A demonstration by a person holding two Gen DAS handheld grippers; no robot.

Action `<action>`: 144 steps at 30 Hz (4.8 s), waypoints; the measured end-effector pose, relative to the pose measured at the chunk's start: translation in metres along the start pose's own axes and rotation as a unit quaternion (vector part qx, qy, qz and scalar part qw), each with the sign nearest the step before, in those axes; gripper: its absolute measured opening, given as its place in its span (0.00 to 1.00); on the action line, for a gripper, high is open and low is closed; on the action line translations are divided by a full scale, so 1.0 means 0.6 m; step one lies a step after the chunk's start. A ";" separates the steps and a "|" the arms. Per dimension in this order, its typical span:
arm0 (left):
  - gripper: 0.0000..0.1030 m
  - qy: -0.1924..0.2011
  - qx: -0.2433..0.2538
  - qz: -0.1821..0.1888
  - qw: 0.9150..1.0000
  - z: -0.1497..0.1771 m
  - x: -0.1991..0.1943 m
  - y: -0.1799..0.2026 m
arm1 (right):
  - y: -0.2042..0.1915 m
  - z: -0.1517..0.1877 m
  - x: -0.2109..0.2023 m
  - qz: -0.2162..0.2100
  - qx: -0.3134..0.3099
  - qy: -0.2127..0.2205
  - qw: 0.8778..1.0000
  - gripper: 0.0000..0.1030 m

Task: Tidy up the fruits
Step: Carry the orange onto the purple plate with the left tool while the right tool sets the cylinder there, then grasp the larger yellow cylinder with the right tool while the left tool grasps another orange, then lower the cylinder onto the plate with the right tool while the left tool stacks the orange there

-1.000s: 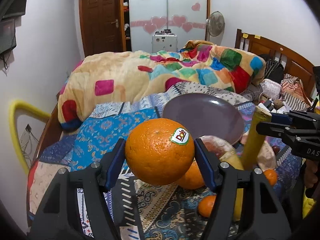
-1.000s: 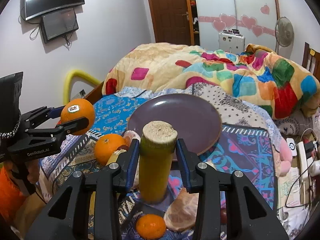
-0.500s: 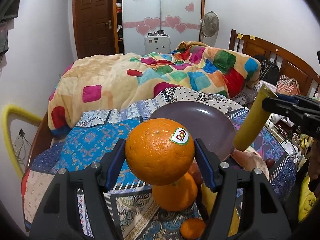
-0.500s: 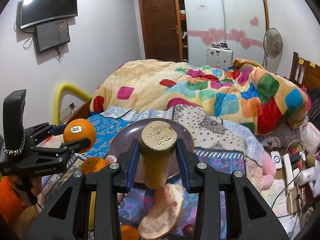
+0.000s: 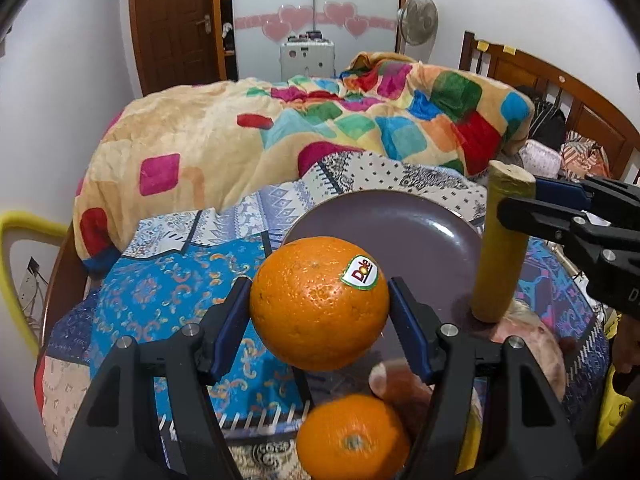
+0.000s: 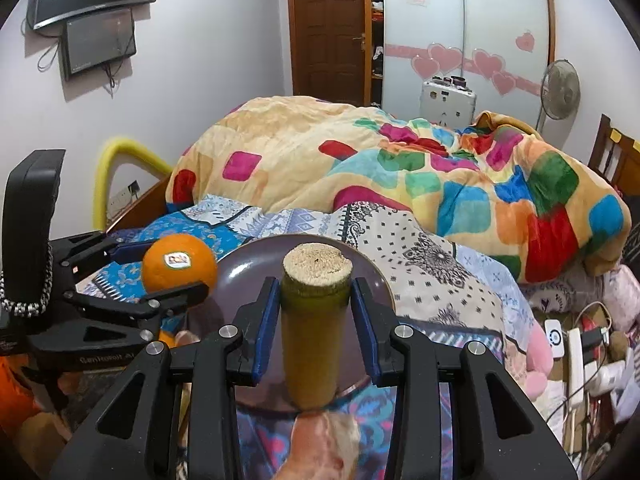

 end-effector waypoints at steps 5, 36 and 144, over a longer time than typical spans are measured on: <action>0.66 -0.020 0.003 0.001 1.000 -0.002 0.030 -0.004 | 0.000 -0.002 0.031 -0.004 0.009 -0.008 1.000 0.32; 0.76 0.049 0.008 -0.021 0.999 -0.010 -0.102 0.006 | -0.019 -0.009 -0.044 0.001 0.011 0.010 1.000 0.33; 0.62 0.049 -0.005 -0.009 0.999 0.059 -0.127 0.014 | 0.012 0.039 -0.101 -0.005 0.056 0.038 0.998 0.32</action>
Point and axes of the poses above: each gripper's, at about its wrist camera, not at the fingertips, and x roughly the way its jaws point, y to its right, z to its underside, the point moved 7 cm from there along x, roughly the way its jaws point, and after that the axes turned 8 degrees about z, right-handed, at the moved point
